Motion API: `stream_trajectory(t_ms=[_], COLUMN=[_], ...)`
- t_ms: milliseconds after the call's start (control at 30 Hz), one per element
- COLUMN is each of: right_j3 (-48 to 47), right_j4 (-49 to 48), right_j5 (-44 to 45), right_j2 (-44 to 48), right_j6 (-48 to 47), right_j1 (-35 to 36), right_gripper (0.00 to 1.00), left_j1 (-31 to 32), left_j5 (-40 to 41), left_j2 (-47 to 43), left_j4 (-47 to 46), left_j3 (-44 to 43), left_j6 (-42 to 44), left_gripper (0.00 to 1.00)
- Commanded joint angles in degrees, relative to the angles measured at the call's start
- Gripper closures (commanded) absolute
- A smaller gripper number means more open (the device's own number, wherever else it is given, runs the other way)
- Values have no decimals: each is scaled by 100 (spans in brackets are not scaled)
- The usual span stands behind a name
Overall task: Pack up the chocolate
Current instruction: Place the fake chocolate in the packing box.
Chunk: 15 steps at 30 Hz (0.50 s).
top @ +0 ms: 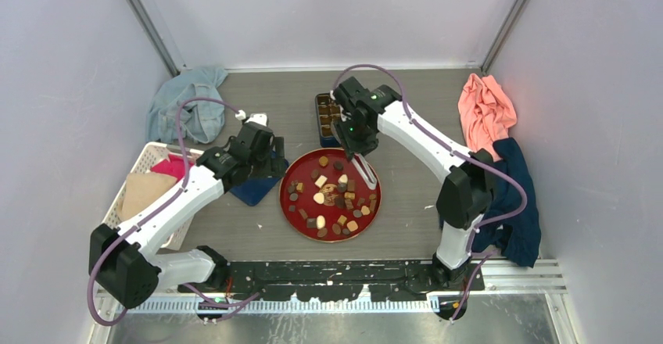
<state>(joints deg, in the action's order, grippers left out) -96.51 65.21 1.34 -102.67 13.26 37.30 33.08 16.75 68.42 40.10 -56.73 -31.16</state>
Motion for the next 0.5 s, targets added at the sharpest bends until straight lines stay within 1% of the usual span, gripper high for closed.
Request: stream_trajectory(t_ms=[0, 133, 333, 467], right_j3=[-906, -1615, -2456, -3109], right_j4=[54, 99, -94, -74], right_j5=[-296, -412, -631, -507], right_j2=[-400, -953, -1699, -2188], right_j6=[-160, -159, -7, 46], right_j1=[-178, -414, -691, -752], right_gripper=[75, 75, 75, 75], left_j1=[-43, -55, -83, -117], left_j5=[219, 249, 284, 292], left_j2=[-201, -248, -238, -170], left_j4=[-68, -62, -28, -18], left_j3=[6, 54, 53, 1], left_j6=[32, 17, 26, 50], left_gripper=[14, 14, 14, 14])
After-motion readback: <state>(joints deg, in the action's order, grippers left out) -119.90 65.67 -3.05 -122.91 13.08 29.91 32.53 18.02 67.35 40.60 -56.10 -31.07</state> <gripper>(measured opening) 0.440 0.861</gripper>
